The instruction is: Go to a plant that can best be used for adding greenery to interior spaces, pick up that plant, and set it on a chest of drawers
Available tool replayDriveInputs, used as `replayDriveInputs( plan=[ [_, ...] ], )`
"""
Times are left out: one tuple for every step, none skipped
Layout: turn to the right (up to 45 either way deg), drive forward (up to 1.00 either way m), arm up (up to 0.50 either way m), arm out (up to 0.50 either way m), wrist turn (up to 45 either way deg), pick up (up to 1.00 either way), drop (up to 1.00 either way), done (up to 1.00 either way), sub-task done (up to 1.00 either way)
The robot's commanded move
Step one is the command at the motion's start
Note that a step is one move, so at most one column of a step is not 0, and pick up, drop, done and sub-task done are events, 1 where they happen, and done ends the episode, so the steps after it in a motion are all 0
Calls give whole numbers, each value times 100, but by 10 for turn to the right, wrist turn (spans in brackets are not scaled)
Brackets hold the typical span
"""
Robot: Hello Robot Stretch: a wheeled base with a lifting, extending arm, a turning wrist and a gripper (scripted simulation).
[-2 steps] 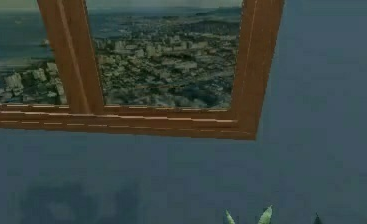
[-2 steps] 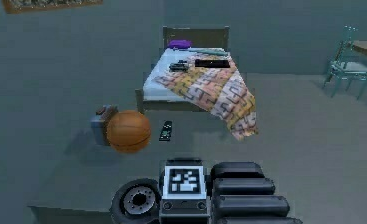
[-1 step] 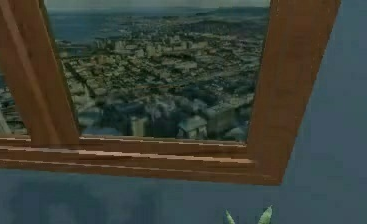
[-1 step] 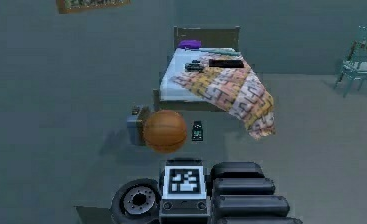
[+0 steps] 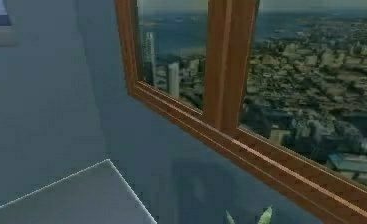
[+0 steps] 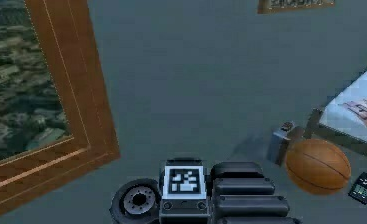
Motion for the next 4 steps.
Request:
replayDriveInputs(
  plan=[
    [-450, 0, 0, 0, 0, 0, 0, 0, 0],
    [-450, 0, 0, 0, 0, 0, 0, 0, 0],
    [-360, 0, 0, 0, 0, 0, 0, 0, 0],
    [0, 15, 0, 0, 0, 0, 0, 0, 0]
  ],
)
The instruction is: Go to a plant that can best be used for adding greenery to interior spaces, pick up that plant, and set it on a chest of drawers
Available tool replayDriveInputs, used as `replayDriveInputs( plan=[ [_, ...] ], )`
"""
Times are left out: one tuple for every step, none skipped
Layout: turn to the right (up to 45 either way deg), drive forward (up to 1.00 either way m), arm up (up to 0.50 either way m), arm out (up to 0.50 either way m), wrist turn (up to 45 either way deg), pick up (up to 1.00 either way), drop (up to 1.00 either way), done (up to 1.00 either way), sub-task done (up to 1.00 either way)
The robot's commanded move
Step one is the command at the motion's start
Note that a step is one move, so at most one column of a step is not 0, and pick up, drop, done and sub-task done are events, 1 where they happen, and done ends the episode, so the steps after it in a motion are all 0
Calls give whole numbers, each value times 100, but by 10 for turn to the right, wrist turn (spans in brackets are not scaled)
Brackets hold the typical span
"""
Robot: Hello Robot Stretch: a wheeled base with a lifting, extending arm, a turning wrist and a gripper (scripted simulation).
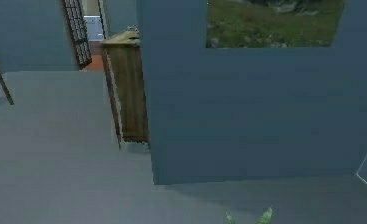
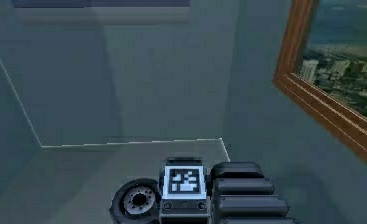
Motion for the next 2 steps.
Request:
replayDriveInputs(
  plan=[
    [-180, 0, 0, 0, 0, 0, 0, 0, 0],
    [0, 60, 0, 0, 0, 0, 0, 0, 0]
  ],
)
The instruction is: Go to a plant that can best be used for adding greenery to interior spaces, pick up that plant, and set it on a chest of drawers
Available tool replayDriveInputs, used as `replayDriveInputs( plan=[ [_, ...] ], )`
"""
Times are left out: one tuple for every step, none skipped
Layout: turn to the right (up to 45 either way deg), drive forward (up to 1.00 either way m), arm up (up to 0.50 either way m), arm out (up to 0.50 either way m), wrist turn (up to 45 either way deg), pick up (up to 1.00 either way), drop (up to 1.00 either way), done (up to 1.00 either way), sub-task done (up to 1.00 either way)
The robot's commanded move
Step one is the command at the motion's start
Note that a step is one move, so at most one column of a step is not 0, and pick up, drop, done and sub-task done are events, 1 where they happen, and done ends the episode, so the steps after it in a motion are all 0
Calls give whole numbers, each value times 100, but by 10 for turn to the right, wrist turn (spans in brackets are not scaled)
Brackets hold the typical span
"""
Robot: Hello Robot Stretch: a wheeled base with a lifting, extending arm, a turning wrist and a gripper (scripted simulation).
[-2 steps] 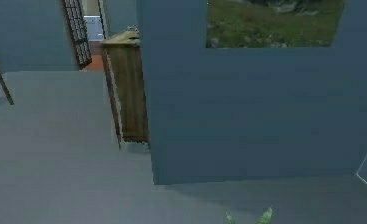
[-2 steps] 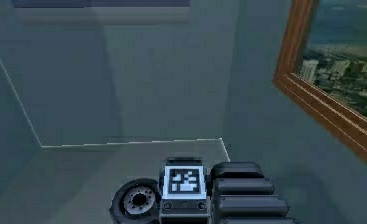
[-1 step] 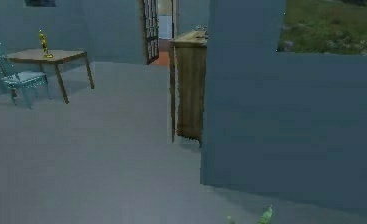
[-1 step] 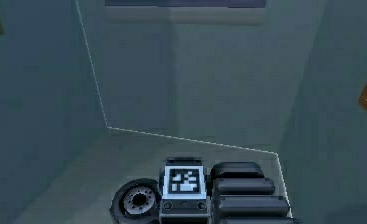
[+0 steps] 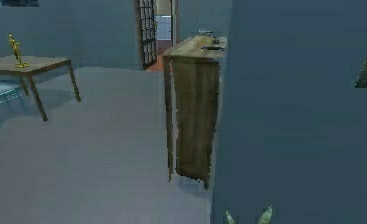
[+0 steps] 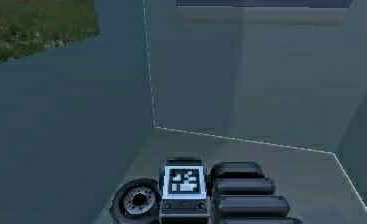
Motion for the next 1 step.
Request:
replayDriveInputs(
  plan=[
    [-450, 0, 0, 0, 0, 0, 0, 0, 0]
  ],
)
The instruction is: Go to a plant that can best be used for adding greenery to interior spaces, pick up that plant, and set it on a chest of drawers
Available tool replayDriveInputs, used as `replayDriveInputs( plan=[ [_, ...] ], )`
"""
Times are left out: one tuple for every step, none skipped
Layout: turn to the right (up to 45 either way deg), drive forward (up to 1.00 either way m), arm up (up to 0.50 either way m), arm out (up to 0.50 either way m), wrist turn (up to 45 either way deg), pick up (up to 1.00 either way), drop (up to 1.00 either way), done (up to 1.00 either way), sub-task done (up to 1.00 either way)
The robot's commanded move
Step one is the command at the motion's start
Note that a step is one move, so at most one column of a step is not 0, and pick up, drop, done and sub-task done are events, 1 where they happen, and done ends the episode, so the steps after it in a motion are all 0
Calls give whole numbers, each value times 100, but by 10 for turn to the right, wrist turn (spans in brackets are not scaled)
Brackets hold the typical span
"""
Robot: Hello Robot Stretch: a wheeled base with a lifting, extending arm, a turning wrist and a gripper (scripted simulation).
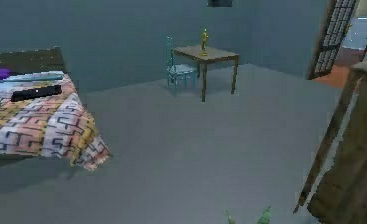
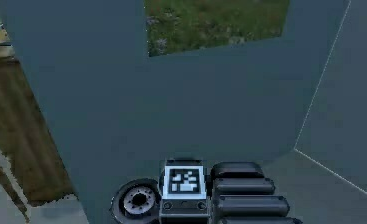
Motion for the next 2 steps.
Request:
replayDriveInputs(
  plan=[
    [-420, 0, 0, 0, 0, 0, 0, 0, 0],
    [0, 100, 0, 0, 0, 0, 0, 0, 0]
  ],
)
